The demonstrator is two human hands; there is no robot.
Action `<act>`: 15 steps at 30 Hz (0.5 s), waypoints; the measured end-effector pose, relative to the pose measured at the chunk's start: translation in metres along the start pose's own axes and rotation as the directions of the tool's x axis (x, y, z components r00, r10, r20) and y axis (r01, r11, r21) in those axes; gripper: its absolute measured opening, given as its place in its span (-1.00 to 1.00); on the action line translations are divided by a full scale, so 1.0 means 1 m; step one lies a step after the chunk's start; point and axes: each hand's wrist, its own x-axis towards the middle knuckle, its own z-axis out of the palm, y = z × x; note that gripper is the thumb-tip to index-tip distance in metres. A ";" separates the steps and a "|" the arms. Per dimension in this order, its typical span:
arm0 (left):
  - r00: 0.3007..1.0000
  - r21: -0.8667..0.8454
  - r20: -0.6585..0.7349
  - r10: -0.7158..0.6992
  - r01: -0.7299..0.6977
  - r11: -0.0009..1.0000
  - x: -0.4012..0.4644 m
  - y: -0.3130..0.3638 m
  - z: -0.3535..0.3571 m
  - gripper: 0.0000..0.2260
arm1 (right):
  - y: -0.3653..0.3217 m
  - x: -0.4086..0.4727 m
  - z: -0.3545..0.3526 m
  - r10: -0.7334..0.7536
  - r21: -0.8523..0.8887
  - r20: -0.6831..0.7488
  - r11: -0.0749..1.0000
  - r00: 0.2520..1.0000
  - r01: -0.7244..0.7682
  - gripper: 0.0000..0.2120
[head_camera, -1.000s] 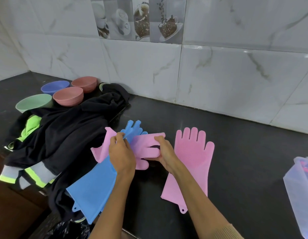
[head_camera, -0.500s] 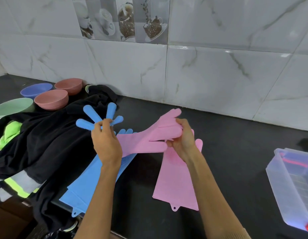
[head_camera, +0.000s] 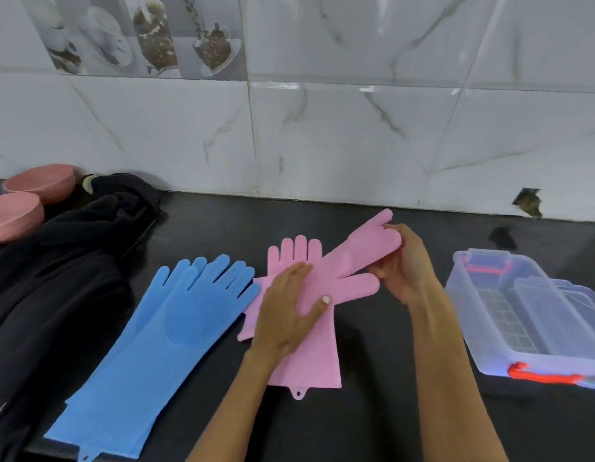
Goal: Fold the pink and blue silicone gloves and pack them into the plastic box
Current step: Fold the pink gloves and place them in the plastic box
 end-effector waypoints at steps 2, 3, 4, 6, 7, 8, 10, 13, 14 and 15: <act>0.988 -0.053 0.074 0.138 -0.134 0.990 0.001 0.018 0.017 -0.26 | -0.009 -0.008 -0.011 -0.038 0.086 -0.005 0.996 0.999 0.038 -0.71; 0.983 -0.080 0.076 0.165 -0.159 0.984 0.002 0.027 0.024 -0.24 | -0.014 -0.012 -0.016 -0.058 0.122 -0.010 0.991 0.998 0.058 -0.71; 0.984 -0.118 0.059 0.169 -0.161 0.980 0.005 0.037 0.030 -0.25 | -0.019 -0.016 -0.019 -0.077 0.141 -0.019 0.987 0.997 0.079 -0.70; 0.986 -0.226 -0.013 0.163 -0.162 0.960 0.012 0.057 0.040 -0.31 | -0.029 -0.023 -0.024 -0.126 0.146 -0.030 0.981 0.992 0.129 -0.66; 0.986 -0.294 -0.048 0.162 -0.169 0.941 0.015 0.067 0.042 -0.35 | -0.035 -0.027 -0.024 -0.155 0.151 -0.025 0.976 0.988 0.157 -0.68; 0.984 -0.365 -0.078 0.159 -0.177 0.914 0.018 0.076 0.044 -0.38 | -0.041 -0.030 -0.024 -0.184 0.164 -0.011 0.969 0.983 0.183 -0.72; 0.976 -0.481 -0.145 0.161 -0.212 0.851 0.024 0.092 0.043 -0.45 | -0.049 -0.036 -0.025 -0.239 0.168 0.035 0.959 0.970 0.230 -0.78; 0.954 -0.550 -0.243 0.174 -0.283 0.786 0.032 0.107 0.035 -0.54 | -0.053 -0.042 -0.030 -0.275 0.094 0.140 0.960 0.951 0.264 -0.63; 0.956 -0.566 -0.245 0.158 -0.274 0.777 0.035 0.111 0.033 -0.64 | -0.052 -0.043 -0.032 -0.253 0.084 0.180 0.967 0.951 0.241 -0.53; 0.965 -0.592 -0.237 0.114 -0.236 0.770 0.036 0.115 0.030 -0.77 | -0.050 -0.043 -0.036 -0.238 0.081 0.207 0.971 0.949 0.226 -0.47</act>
